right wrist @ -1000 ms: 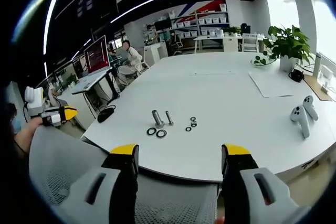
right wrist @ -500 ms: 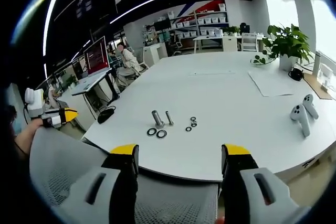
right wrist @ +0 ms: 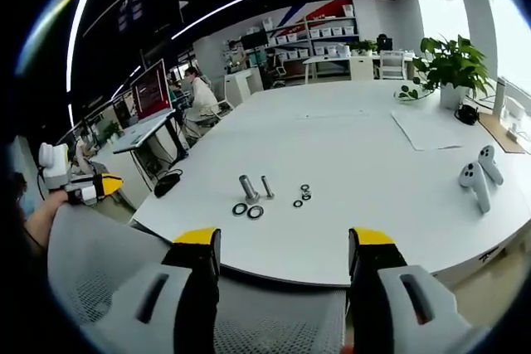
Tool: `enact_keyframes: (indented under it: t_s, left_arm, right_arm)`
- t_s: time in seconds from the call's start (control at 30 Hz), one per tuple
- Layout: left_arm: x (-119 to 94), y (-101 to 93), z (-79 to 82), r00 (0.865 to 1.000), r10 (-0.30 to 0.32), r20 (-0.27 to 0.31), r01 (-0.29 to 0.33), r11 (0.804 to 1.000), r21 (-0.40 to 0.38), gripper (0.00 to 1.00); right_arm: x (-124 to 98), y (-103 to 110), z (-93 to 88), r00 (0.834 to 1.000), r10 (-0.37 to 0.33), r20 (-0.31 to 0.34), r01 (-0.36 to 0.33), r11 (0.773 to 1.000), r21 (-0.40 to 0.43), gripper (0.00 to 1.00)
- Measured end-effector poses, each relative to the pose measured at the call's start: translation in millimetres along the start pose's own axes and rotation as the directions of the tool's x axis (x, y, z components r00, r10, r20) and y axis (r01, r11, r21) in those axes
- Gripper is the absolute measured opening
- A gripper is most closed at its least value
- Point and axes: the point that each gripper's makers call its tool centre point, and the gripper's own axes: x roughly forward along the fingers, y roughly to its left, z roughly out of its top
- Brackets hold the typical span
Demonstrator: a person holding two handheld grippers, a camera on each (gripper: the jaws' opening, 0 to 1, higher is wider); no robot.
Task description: Place the washer onto the threaded stud by aligning its center hole with the stud, sliding it down to the base, and recovering from edge contact or off-axis alignment until the washer reaches the visible bottom stop.
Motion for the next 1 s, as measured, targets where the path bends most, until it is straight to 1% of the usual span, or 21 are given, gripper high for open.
enact_keyframes:
  t_s: [0.17, 1.0]
  left_arm:
    - [0.0, -0.2, 0.0, 1.0, -0.001, -0.001, 0.001, 1.0, 0.001, 0.12]
    - [0.3, -1.3, -0.8, 1.0, -0.008, -0.009, 0.008, 1.0, 0.007, 0.12]
  right_arm:
    - [0.2, -0.7, 1.0, 1.0, -0.002, 0.006, 0.002, 1.0, -0.001, 0.65]
    - [1.4, 0.4, -1.3, 1.0, 0.006, -0.01, -0.006, 1.0, -0.004, 0.63]
